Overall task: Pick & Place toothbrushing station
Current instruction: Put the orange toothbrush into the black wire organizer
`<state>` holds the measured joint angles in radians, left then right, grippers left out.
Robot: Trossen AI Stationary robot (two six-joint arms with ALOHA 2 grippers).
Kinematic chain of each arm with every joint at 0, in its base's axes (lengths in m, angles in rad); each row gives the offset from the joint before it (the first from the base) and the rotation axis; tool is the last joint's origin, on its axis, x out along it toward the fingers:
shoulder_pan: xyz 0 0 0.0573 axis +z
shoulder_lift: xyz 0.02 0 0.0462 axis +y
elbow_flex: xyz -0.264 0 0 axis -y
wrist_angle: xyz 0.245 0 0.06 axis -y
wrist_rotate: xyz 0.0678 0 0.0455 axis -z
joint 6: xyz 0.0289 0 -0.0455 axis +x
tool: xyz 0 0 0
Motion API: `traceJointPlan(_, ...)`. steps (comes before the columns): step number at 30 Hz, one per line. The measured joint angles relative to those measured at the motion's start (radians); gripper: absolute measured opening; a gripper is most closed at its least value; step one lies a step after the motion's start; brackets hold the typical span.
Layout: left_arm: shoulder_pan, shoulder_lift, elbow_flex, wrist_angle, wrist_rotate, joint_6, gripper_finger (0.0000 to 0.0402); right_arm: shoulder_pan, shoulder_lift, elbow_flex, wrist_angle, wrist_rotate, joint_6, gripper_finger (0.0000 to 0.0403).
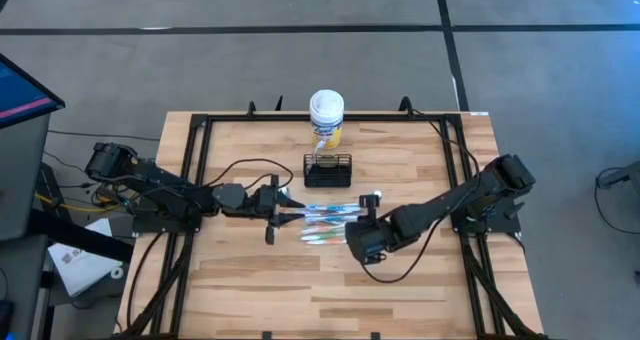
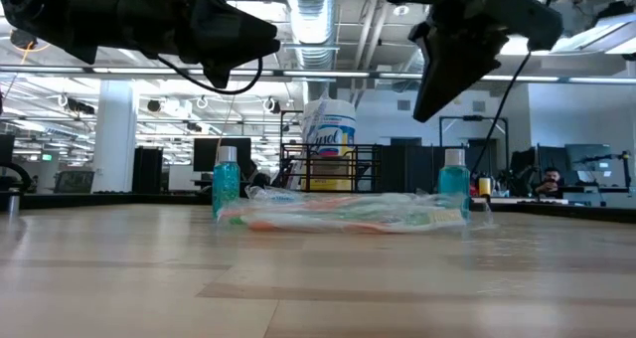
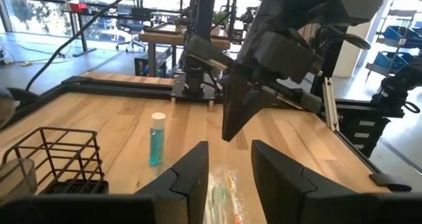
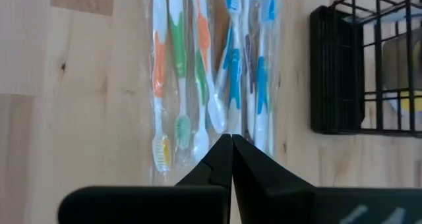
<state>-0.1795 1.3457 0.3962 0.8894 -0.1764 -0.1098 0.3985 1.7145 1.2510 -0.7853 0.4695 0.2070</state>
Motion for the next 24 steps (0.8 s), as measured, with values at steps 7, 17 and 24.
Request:
traceJointPlan(7,-0.005,0.0,0.0,0.0,0.0,-0.001,0.0108,-0.001,-0.001,-0.058,0.009,-0.097,0.035,0.0)
traceJointPlan(17,-0.005,0.0,0.0,0.0,0.0,-0.001,0.0108,-0.015,0.009,-0.144,0.131,-0.135,0.084,0.0079)
traceJointPlan(24,-0.008,0.0,0.0,0.0,0.0,-0.003,0.0108,-0.04,0.008,-0.182,0.152,-0.14,0.109,0.0168)
